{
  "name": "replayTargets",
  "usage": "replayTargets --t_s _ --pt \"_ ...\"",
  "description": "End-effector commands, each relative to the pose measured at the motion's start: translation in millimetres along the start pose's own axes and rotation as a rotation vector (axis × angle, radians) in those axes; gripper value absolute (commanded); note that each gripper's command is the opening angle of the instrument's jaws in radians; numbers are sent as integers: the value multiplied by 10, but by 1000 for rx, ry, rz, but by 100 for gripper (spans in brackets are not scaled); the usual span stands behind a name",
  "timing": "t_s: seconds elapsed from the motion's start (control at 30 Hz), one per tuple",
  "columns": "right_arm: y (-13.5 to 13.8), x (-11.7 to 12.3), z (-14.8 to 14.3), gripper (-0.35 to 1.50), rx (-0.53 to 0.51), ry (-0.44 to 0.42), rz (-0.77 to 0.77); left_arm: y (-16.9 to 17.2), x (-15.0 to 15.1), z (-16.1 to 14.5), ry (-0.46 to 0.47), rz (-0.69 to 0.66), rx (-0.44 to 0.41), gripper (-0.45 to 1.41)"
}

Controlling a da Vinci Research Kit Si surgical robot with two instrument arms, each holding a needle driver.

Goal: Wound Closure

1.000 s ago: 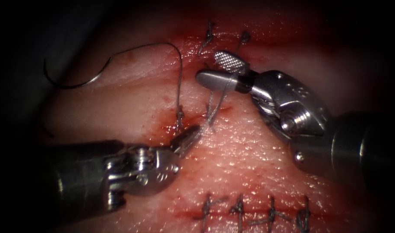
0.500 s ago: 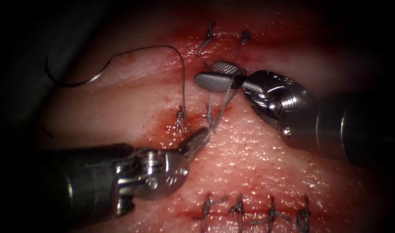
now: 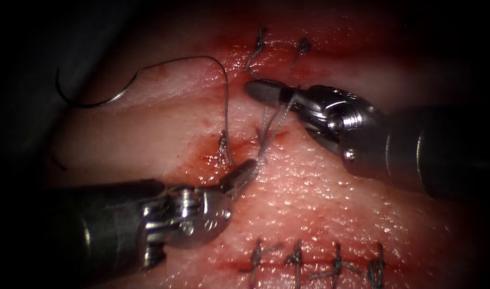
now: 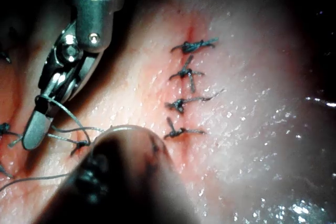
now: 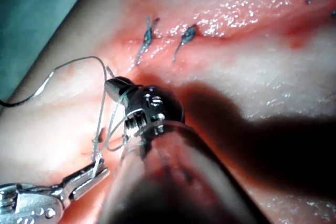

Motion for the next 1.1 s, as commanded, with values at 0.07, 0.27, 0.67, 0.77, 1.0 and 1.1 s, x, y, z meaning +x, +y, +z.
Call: replayTargets --t_s 0.07,0.27,0.67,0.77,1.0,1.1 --pt "-2 -5 2 -35 4 13 -51 3 2 7 1 2 -3 -45" --pt "-4 -14 -3 -35 74 6 -150 -15 -12 3 -5 -6 -18 -45" --pt "-3 -41 -23 -35 168 5 -215 -105 -61 8 -64 -72 -3 -45" --pt "-8 -47 -30 -35 188 17 -252 -127 -74 23 -87 -86 -12 -45" --pt "-10 -53 -39 -35 223 75 -305 -164 -97 80 -123 -114 -19 -45" --pt "-5 -59 -40 -35 229 79 -311 -184 -114 117 -136 -128 -16 -45"
